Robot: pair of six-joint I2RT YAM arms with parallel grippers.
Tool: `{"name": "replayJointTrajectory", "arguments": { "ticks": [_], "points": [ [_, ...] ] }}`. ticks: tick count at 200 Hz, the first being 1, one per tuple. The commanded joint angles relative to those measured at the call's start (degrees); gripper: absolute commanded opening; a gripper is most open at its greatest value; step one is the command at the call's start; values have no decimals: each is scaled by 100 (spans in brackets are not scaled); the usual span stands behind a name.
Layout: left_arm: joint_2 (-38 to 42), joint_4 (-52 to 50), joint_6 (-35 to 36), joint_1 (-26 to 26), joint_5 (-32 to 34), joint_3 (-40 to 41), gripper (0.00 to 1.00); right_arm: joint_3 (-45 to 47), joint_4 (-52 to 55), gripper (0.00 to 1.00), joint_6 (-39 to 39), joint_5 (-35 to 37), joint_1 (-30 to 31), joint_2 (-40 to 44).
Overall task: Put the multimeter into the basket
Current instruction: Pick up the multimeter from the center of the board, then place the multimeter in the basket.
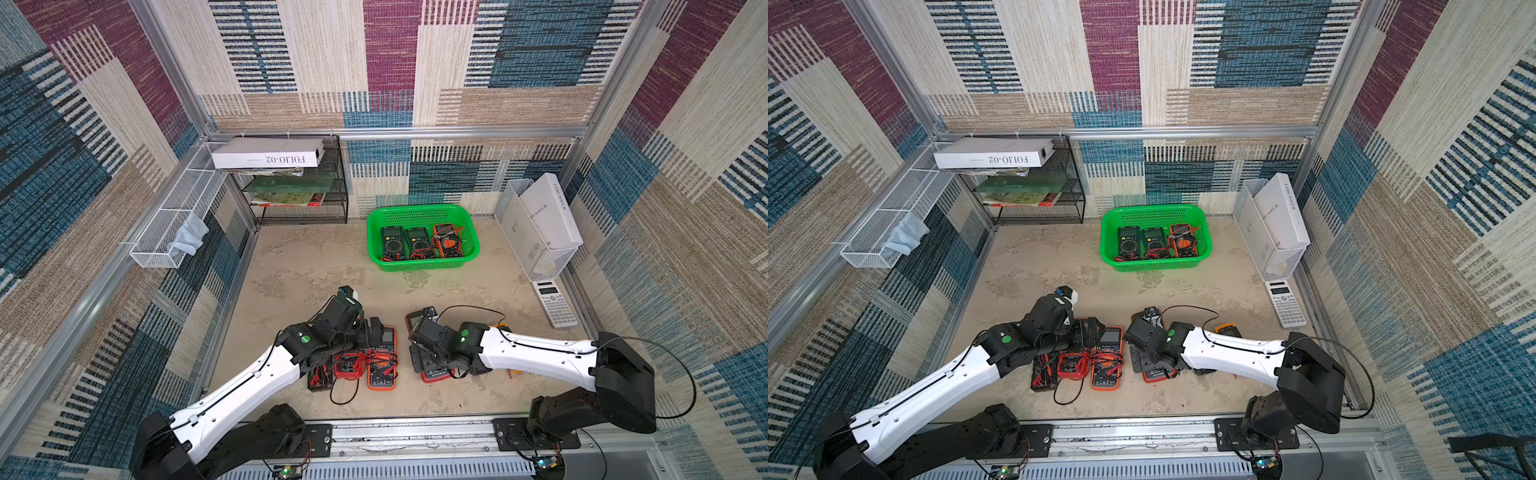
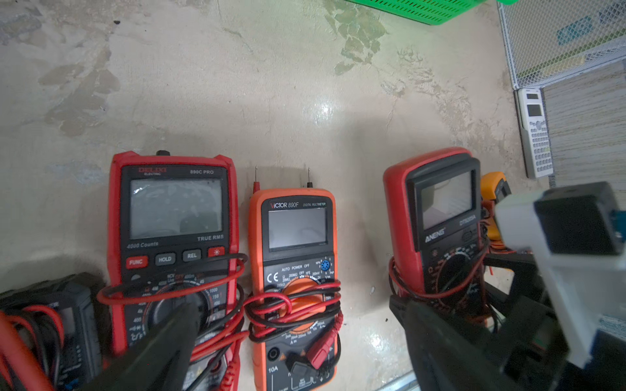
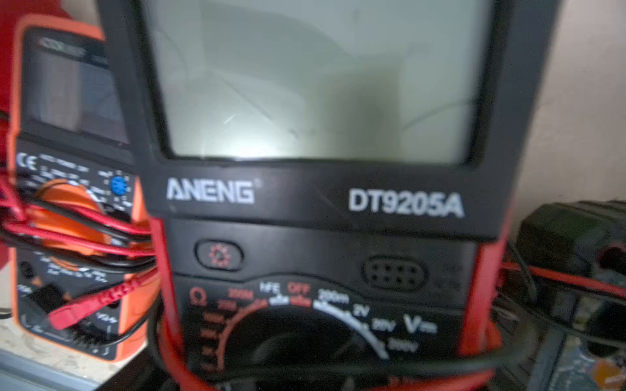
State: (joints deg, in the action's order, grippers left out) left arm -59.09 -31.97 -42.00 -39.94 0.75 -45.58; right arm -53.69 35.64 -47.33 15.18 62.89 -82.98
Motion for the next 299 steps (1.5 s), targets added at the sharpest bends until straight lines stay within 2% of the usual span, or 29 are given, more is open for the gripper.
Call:
{"name": "replayJointTrajectory", "arguments": {
  "ticks": [1,83,90,167,234,299],
  "points": [
    [20,-103,31,5,168,-91,100,-174,125,85,21,190,-35,127],
    [64,-395,373,255,276,-583,100,-772,128,84,280,222,-286,449],
    [48,-403,416,297,256,-643,100,-856,128,84,332,220,-486,452],
    [-205,-484,761,824,59,-1278,100,-1721,-155,84,852,-101,-1150,205],
    [-426,-442,893,1298,-298,-1369,100,-2733,-468,84,1405,-576,-1934,-694],
    [-837,-344,1064,1777,-690,-1592,99,-4580,-339,84,1897,-841,-2513,-2188]
  ]
}}
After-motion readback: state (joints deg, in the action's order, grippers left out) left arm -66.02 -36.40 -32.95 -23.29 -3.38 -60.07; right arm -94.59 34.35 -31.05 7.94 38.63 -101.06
